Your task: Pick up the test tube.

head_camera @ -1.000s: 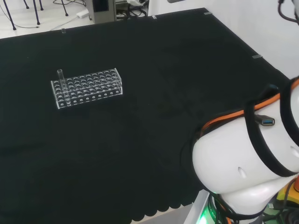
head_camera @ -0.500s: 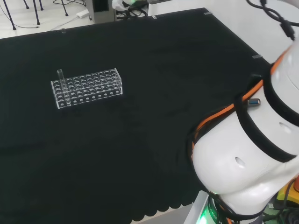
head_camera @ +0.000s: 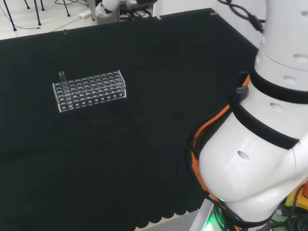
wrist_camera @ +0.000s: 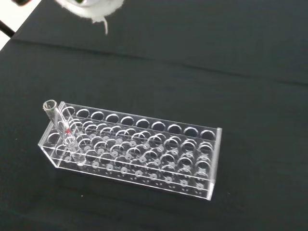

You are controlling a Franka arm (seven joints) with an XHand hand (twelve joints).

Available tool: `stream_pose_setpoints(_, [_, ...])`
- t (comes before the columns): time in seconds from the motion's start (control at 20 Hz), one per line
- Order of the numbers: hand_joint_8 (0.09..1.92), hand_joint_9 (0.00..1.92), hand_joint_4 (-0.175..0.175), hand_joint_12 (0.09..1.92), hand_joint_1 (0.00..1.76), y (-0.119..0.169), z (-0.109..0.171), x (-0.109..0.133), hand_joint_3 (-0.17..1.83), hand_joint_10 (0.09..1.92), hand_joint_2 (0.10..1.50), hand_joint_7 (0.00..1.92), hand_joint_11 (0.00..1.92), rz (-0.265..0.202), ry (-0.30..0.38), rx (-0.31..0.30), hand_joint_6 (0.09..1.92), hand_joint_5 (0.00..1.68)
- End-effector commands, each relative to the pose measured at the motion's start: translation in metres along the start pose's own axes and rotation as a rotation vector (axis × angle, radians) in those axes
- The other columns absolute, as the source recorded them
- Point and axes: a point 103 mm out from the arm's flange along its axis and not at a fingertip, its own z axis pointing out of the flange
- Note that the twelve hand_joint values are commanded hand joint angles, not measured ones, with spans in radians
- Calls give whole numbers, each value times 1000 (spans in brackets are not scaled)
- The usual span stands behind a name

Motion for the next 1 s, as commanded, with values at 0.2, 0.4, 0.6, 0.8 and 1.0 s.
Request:
stream_pose_setpoints(0.2, [846, 419, -110, 1597, 848, 88, 58, 76, 558, 944, 691, 356, 2, -121, -29, 120, 238, 392])
stream_pose_setpoints(0.4, [845, 421, -110, 1596, 850, 109, 77, 103, 564, 942, 689, 359, 3, -163, -37, 149, 241, 392])
stream_pose_setpoints(0.6, [845, 422, -111, 1596, 853, 128, 95, 123, 569, 942, 687, 362, 6, -185, -36, 178, 243, 391])
stream_pose_setpoints(0.8, [844, 424, -111, 1594, 855, 138, 113, 136, 574, 941, 685, 363, 9, -207, -57, 202, 245, 390])
stream_pose_setpoints(1.0, [844, 426, -114, 1594, 858, 145, 136, 140, 579, 942, 684, 367, 14, -214, -101, 226, 248, 392])
